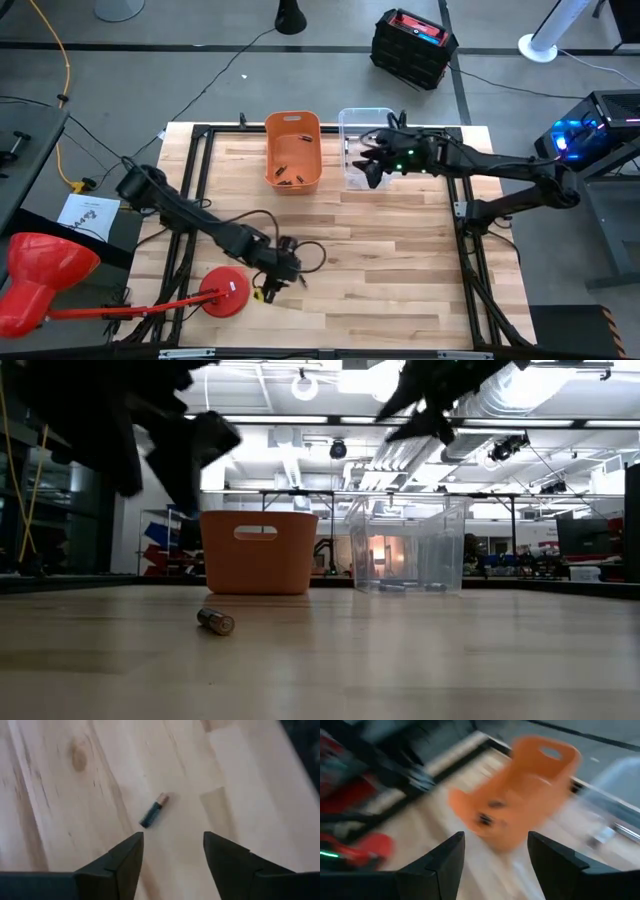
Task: Sort batteries
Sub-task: Put the brown battery into the orange bin
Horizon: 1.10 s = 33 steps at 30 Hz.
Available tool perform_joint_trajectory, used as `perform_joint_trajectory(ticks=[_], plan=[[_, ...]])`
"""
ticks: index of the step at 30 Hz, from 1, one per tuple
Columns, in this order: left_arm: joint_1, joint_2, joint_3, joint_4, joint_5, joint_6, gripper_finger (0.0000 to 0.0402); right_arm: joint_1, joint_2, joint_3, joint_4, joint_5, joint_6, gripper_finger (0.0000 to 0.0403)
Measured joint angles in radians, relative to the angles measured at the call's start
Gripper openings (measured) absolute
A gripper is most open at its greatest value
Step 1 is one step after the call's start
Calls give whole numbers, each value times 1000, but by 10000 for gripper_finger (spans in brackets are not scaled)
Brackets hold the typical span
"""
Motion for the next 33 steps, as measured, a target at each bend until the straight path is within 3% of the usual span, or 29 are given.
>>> perform_joint_trajectory(ticks=[4, 10, 17, 23, 27, 31, 33], plan=[[48, 56, 24, 10, 1, 202, 211, 16, -64, 1, 89, -70, 50, 211], [89, 157, 29, 50, 55, 408, 212, 85, -180, 1, 190, -80, 97, 211], [80, 233, 30, 105, 93, 552, 212, 169, -274, 2, 195, 81, 120, 211], [94, 287, 33, 145, 153, 530, 207, 215, -287, 2, 192, 174, 145, 211], [95, 293, 32, 167, 168, 502, 152, 234, -287, 2, 185, 219, 146, 211], [111, 297, 32, 188, 158, 416, 34, 245, -287, 2, 186, 250, 146, 211], [126, 297, 32, 186, 161, 346, 19, 248, -287, 2, 186, 250, 146, 211]])
